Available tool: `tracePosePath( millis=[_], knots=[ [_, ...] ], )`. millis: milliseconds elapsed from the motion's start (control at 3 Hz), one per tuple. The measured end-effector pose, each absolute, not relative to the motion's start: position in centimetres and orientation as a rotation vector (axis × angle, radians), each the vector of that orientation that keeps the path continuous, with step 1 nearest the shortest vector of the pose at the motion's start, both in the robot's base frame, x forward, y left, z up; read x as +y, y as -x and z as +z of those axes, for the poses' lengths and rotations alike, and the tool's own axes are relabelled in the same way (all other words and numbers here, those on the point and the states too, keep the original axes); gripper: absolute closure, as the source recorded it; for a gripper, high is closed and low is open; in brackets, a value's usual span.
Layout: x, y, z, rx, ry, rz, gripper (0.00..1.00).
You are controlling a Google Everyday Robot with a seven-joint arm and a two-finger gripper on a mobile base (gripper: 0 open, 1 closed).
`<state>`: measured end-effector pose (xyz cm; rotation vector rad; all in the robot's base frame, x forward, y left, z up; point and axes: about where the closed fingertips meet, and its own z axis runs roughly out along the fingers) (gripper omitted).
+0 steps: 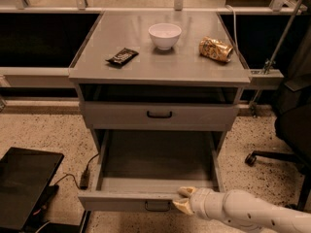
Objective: Open middle drawer
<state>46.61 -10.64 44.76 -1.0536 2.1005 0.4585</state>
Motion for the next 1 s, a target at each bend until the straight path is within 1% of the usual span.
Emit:
tracePosePath(
  millis=[333,1000],
  knots=[
    [-10.63,-46.61,44.76,2.100,1.054,0.459,0.81],
    [-10.63,-46.61,44.76,2.100,1.054,0.459,0.34]
  ],
)
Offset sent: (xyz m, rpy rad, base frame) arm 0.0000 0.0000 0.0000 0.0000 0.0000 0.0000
